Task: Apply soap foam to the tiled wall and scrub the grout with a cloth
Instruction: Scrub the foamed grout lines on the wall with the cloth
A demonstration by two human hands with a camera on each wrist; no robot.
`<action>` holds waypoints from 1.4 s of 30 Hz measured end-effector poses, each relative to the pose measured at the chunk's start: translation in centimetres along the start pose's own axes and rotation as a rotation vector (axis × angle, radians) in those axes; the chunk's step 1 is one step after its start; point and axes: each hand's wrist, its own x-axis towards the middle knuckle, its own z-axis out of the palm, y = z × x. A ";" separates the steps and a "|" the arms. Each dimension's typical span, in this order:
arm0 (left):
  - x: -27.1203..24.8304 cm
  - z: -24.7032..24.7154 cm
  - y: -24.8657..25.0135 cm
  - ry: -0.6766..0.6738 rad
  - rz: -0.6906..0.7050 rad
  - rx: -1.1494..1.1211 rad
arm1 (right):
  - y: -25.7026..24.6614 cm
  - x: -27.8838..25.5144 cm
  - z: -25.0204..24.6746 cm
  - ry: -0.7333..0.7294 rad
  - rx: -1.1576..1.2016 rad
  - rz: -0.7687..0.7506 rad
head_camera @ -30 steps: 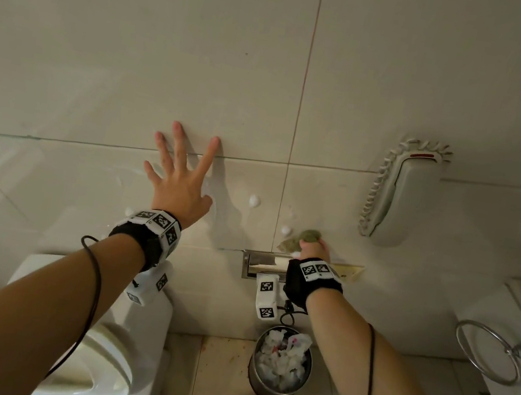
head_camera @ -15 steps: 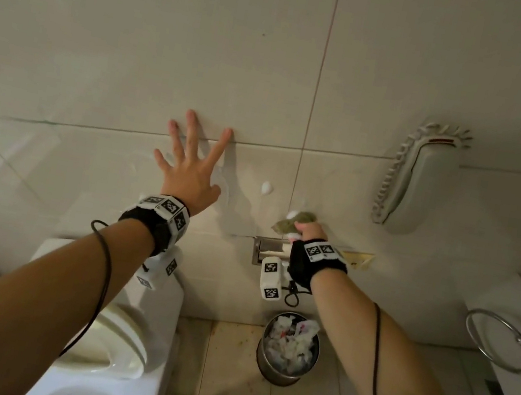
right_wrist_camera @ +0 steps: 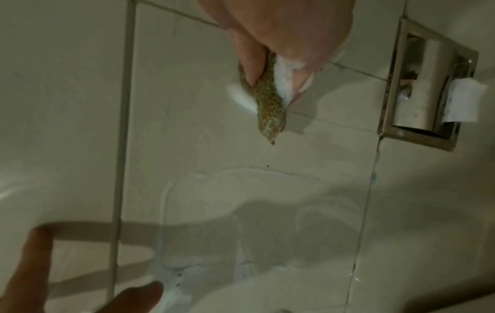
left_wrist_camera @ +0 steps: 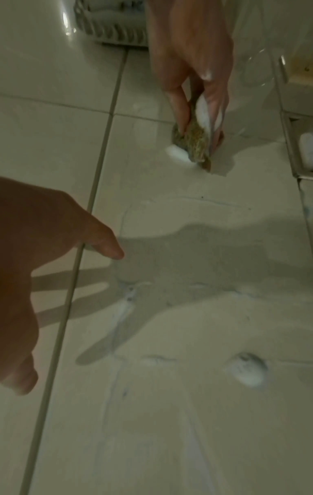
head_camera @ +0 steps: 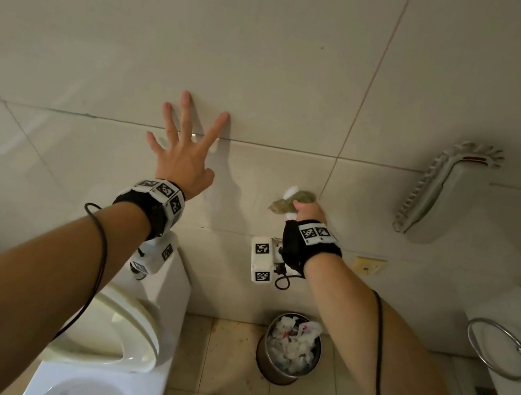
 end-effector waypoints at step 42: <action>-0.9 -2.0 -20.3 0.045 0.031 0.041 | -7.7 -6.4 15.9 0.046 0.032 -0.036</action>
